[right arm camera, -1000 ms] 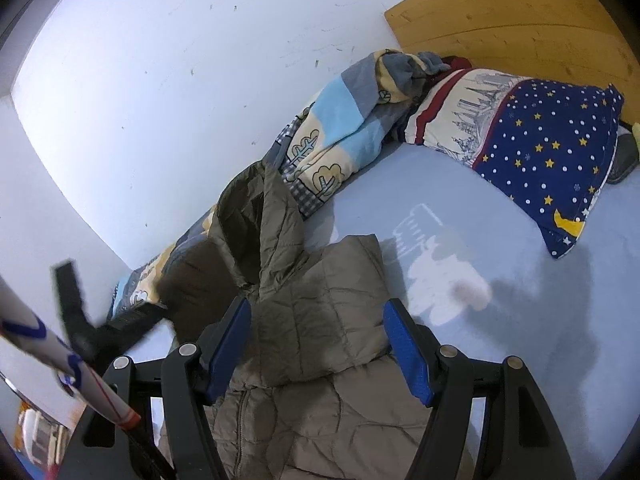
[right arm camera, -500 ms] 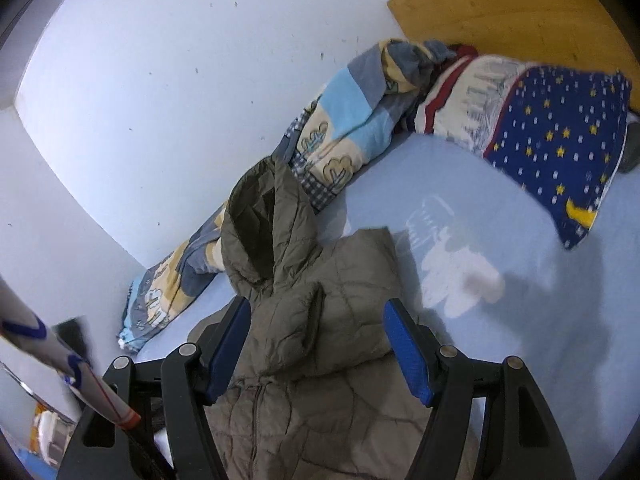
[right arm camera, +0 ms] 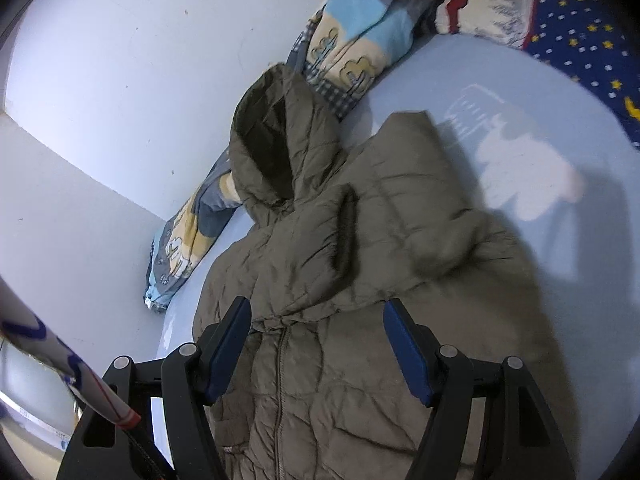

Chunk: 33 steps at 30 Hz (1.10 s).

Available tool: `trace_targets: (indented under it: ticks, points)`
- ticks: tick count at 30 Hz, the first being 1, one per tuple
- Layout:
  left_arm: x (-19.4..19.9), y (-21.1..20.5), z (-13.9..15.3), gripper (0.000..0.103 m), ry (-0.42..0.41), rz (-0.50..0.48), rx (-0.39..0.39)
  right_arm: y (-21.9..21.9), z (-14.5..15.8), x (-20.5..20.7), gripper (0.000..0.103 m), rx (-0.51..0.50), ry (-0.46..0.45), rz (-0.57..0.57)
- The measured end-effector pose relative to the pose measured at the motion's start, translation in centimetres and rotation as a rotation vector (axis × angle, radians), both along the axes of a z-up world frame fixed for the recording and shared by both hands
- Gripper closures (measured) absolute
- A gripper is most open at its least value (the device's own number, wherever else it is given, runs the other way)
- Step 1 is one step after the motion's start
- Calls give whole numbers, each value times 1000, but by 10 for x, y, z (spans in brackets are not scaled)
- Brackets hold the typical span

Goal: Fold large clothes
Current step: 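Fold the held sleeve across the jacket body with the left tool and release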

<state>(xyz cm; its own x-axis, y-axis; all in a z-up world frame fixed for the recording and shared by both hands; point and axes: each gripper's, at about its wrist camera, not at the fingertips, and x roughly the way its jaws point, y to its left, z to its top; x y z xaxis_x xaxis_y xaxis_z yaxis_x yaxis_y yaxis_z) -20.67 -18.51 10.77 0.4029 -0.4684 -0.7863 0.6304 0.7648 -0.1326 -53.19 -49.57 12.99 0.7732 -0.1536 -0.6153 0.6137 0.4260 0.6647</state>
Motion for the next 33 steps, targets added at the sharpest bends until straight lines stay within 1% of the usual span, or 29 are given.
trace_targets:
  ticks: [1, 2, 3, 4, 5, 9, 11, 12, 13, 14, 15, 16, 20, 21, 25, 27, 28, 29, 31, 32, 33]
  points:
    - [5, -2, -2, 32, 27, -7, -15, -2, -4, 8, 38, -5, 13, 5]
    - [7, -2, -1, 32, 22, -5, -27, -5, -8, 15, 43, -3, 20, 9]
    - [8, -2, 1, 32, -1, 0, -26, -8, -14, 22, 45, 7, 25, 13]
    - [5, -3, 2, 32, -31, -3, -7, -12, -20, 30, 45, 25, 31, 12]
    - [4, -5, 2, 32, -42, -12, 6, -16, -24, 34, 45, 36, 32, 7]
    - [-4, -13, -4, 32, -37, -42, 33, -25, -38, 52, 45, 57, 37, -9]
    - [-7, -18, -10, 32, -43, -53, 64, -26, -46, 60, 45, 61, 43, -7]
    - [-9, -21, -13, 32, -48, -55, 81, -27, -48, 64, 47, 61, 32, -1]
    - [-10, -23, -17, 32, -54, -54, 104, -27, -48, 66, 61, 52, 32, 3]
    - [-9, -24, -22, 32, -58, -51, 127, -26, -46, 68, 77, 16, 68, -6]
    - [-8, -25, -25, 32, -57, -47, 139, -25, -43, 69, 79, -16, 100, -14]
    - [-6, -24, -29, 32, -48, -39, 148, -25, -41, 68, 80, -41, 122, -27]
    - [-1, -25, -33, 32, -25, -27, 148, -24, -30, 67, 81, -162, 265, -72]
    - [-1, -26, -32, 32, -29, -28, 148, -24, -31, 67, 81, -171, 292, -72]
    - [-3, -27, -30, 32, -45, -35, 152, -24, -39, 71, 79, -168, 342, -48]
    - [-3, -26, -29, 32, -49, -33, 149, -24, -36, 71, 69, -154, 353, -41]
    - [-3, -26, -27, 32, -55, -31, 147, -22, -29, 68, 65, -164, 370, -62]
    - [-3, -26, -26, 32, -58, -30, 143, -19, -23, 67, 65, -187, 383, -82]
    - [-3, -26, -24, 32, -66, -31, 141, -9, -3, 65, 63, -295, 401, -105]
    - [-4, -27, -23, 32, -75, -32, 140, -5, 4, 67, 58, -335, 400, -99]
    - [-6, -28, -22, 32, -81, -34, 140, 0, 9, 69, 56, -377, 388, -85]
